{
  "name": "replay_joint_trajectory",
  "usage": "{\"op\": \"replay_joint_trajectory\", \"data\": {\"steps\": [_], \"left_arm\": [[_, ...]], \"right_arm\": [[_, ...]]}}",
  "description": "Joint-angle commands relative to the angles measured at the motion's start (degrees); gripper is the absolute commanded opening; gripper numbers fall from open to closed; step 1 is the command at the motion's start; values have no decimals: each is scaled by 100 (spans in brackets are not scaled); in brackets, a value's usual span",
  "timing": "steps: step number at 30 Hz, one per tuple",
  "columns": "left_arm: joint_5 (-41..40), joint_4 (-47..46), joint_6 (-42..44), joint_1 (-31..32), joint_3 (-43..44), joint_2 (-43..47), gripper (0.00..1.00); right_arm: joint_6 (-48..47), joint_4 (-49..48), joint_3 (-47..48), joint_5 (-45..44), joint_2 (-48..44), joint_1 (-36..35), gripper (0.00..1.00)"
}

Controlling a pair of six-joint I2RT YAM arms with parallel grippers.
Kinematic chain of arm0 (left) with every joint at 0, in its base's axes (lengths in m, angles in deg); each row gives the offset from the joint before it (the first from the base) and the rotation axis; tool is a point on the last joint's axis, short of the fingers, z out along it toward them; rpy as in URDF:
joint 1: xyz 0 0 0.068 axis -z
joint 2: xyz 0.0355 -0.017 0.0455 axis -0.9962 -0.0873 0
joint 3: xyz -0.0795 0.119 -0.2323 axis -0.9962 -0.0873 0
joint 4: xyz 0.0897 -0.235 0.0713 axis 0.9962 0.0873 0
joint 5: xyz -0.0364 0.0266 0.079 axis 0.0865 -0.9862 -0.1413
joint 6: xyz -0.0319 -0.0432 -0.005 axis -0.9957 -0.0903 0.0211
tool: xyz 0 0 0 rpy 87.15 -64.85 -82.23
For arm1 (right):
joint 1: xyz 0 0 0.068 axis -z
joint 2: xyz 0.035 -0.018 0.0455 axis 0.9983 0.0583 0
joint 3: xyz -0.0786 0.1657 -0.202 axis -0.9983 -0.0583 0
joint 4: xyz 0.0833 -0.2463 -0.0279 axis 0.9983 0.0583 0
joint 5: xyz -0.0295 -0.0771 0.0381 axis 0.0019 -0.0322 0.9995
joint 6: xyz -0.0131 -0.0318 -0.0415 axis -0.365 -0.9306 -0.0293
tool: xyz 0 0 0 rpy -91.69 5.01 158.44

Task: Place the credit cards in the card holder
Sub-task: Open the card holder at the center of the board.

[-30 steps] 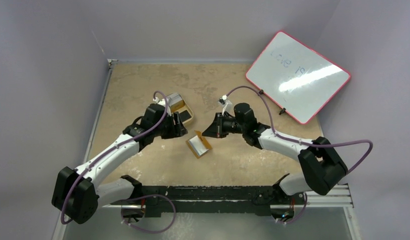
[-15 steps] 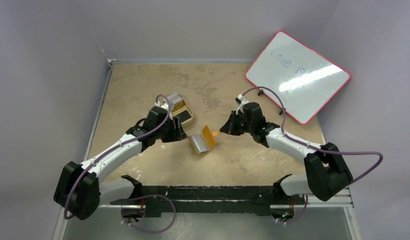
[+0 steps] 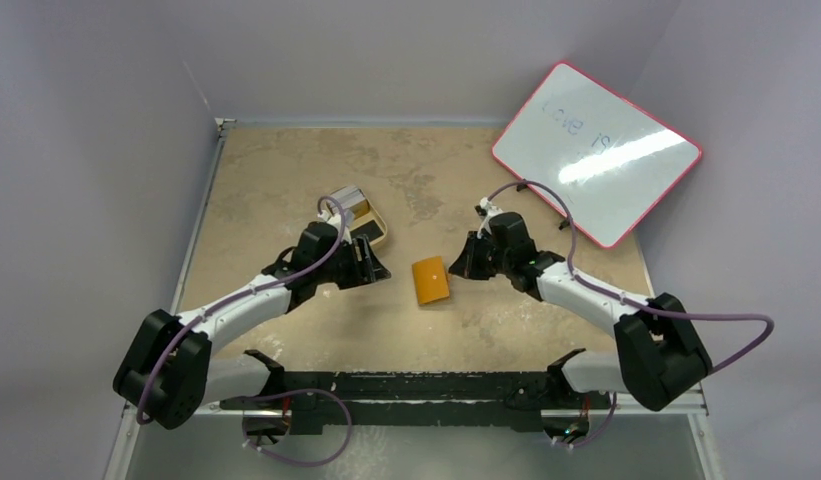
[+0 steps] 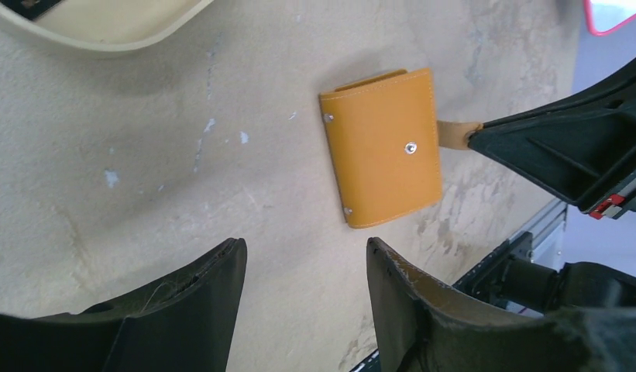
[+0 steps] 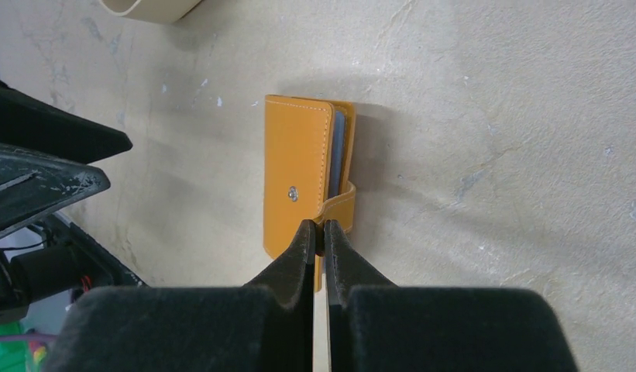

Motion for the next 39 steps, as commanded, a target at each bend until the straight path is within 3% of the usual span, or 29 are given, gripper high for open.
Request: {"op": "replay_joint_trajectory", "data": {"steps": [1, 10, 20, 39], "left_arm": [[280, -827, -283, 28, -42, 117, 58], [285, -868, -364, 33, -60, 57, 58], [122, -624, -229, 45, -76, -177, 54], [75, -1820, -763, 565, -80, -1122, 52]], "right_arm": [[-152, -211, 204, 390, -360, 1, 0], [593, -1278, -35, 1736, -529, -44, 0], [342, -523, -206, 664, -334, 95, 0], [119, 301, -340, -464, -560, 361, 0]]}}
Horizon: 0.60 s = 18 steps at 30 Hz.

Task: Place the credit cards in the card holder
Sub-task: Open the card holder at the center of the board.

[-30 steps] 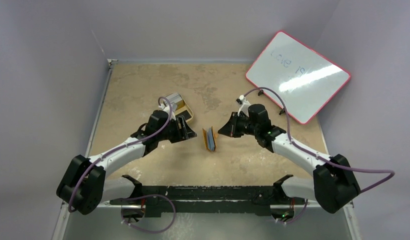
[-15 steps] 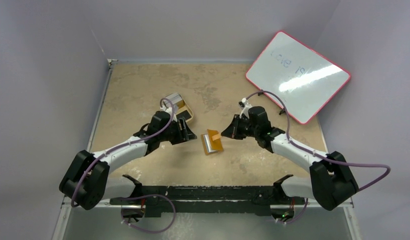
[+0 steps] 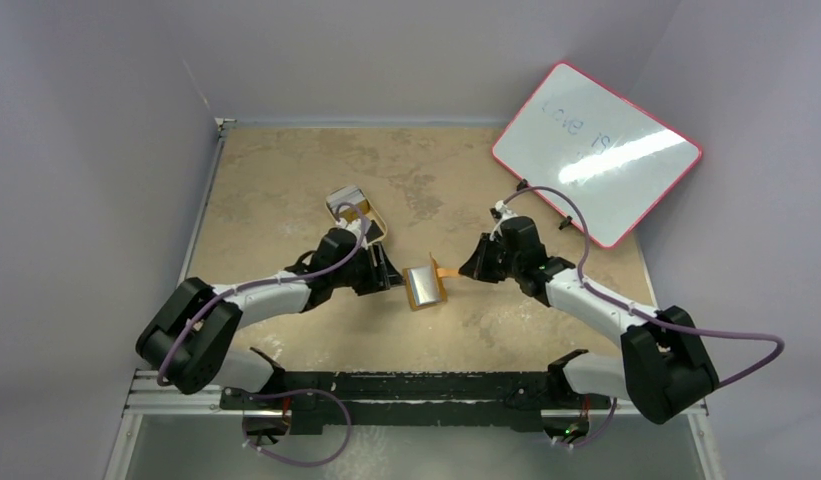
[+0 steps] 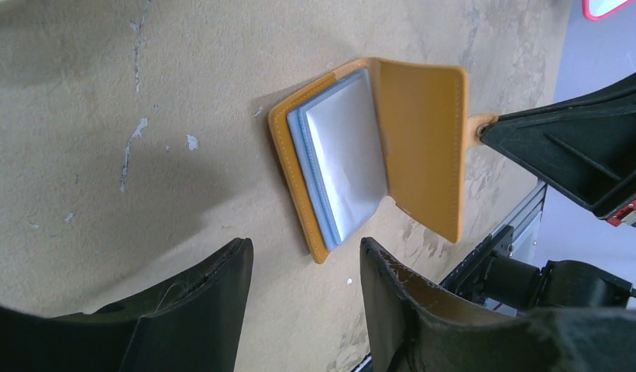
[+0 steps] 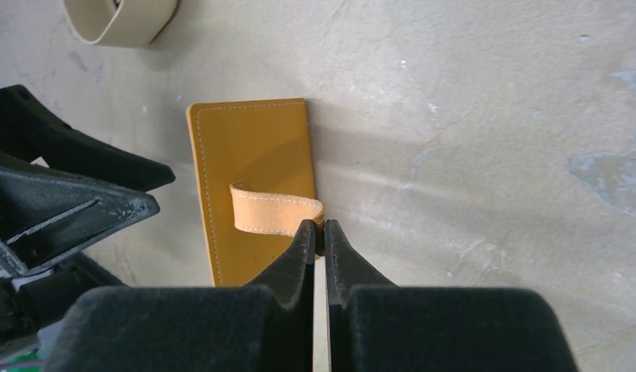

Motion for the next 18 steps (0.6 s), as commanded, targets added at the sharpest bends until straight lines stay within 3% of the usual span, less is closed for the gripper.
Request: {"op": "replay_joint_trajectory", "data": {"steps": [1, 18], "left_arm": [[-120, -504, -94, 129, 78, -210, 52], [-231, -867, -67, 343, 205, -854, 51]], "right_arm": [[-129, 320, -4, -484, -163, 32, 0], [-51, 562, -98, -1040, -178, 55, 0]]}}
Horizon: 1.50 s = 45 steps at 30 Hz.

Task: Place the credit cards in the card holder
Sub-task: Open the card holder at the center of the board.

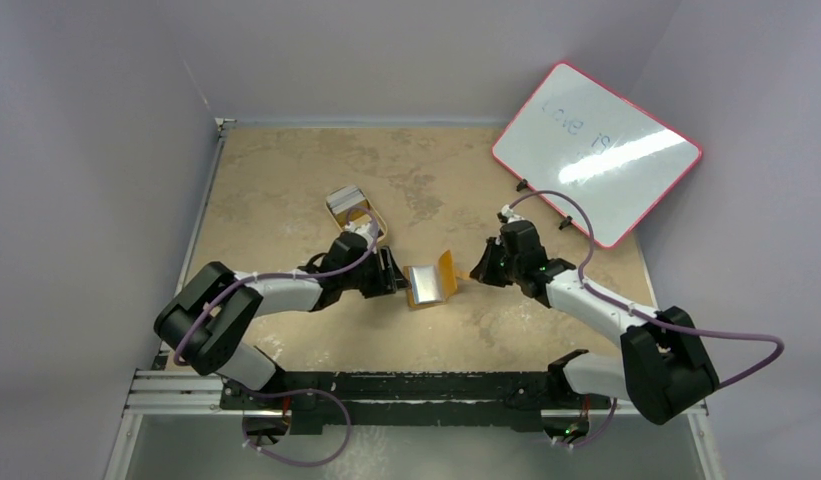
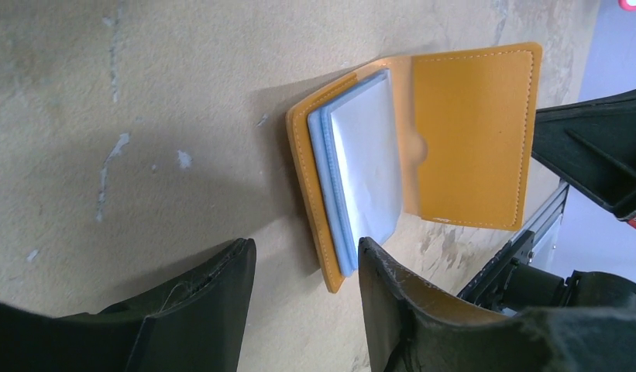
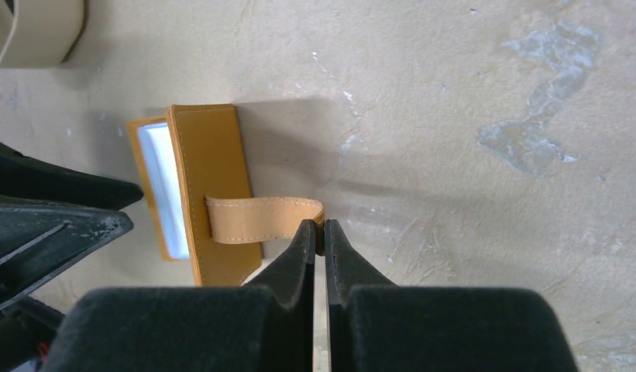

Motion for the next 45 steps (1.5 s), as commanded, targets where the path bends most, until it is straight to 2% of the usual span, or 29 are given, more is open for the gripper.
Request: {"op": "replay_joint_trajectory", "data": {"steps": [1, 8, 13, 17, 22, 25, 29, 33, 38, 45], "left_arm": [[12, -415, -23, 74, 189, -189, 51], [136, -796, -97, 105, 209, -322, 50], [347, -1250, -254, 144, 210, -511, 46], [427, -1424, -302, 147, 224, -564, 30], [491, -1452, -396, 156, 196, -359, 1], [555, -1363, -498, 185, 171, -90, 0], [289, -778, -414, 320, 221, 364, 0], [-63, -274, -362, 519, 251, 694, 0], [-392, 91, -326, 761, 313, 801, 0], [-632, 411, -287, 930, 408, 791, 0]], "right_arm": [[33, 138, -47, -302, -110, 28, 0], [152, 197, 1, -430, 1, 31, 0], [104, 181, 31, -371, -38, 34, 0], [103, 187, 29, -390, -11, 32, 0], [63, 384, 114, -478, -1, 29, 1], [-79, 657, 369, -766, -164, 19, 12], [-50, 1156, 782, -571, -670, -57, 34], [131, 1104, 1000, -156, -1079, -322, 48], [597, 678, 1124, -4, -937, -1113, 56], [894, 184, 1251, -301, -321, -1881, 56]]}}
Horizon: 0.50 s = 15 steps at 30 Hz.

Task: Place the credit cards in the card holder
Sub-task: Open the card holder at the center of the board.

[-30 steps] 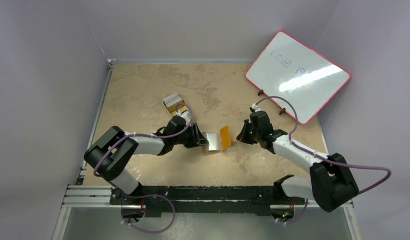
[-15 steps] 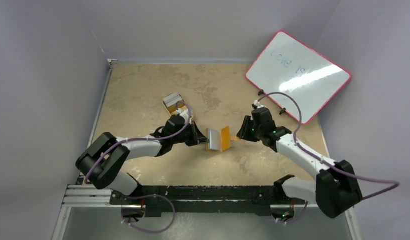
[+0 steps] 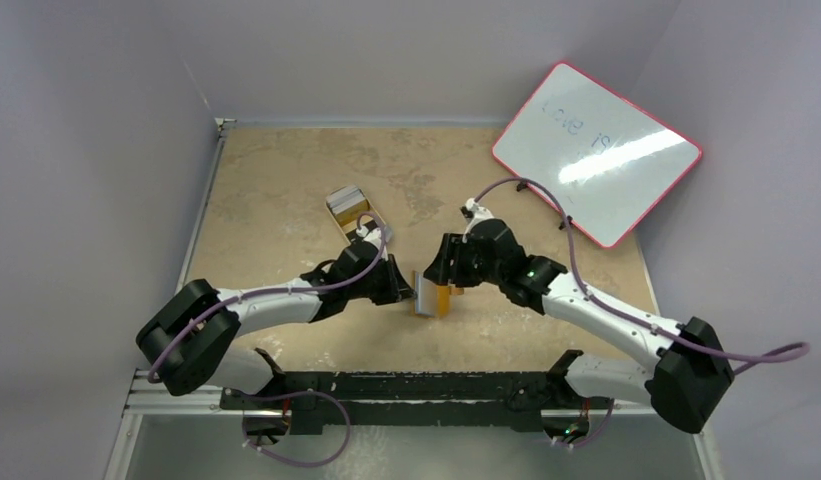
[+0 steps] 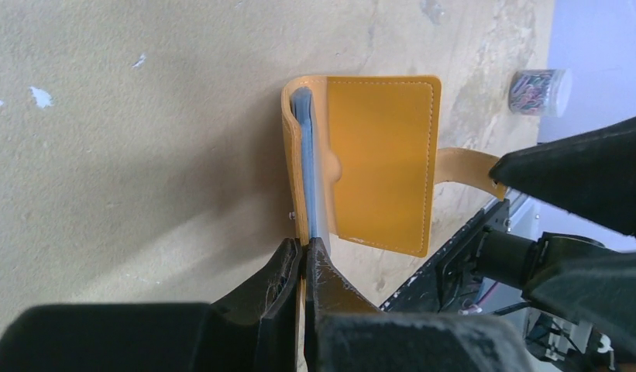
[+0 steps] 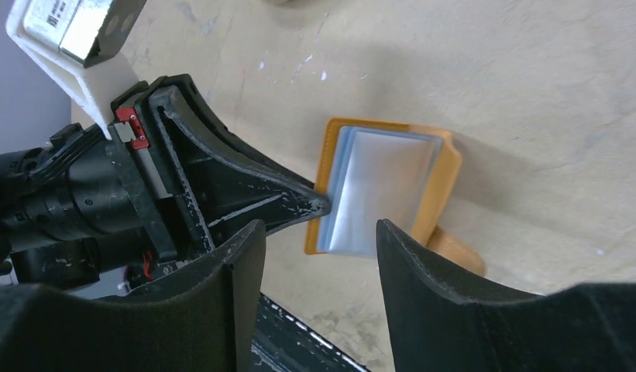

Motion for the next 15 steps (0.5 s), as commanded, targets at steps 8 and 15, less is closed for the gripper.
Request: {"op": "replay_joint_trajectory", "data": {"steps": [8, 15], "left_arm": [[-313, 41, 40, 171, 263, 116, 0], [-450, 62, 17, 212, 189, 168, 0]], "right_arm": [[333, -718, 223, -380, 1124, -383, 56], [348, -849, 186, -433, 1661, -388, 57]]}}
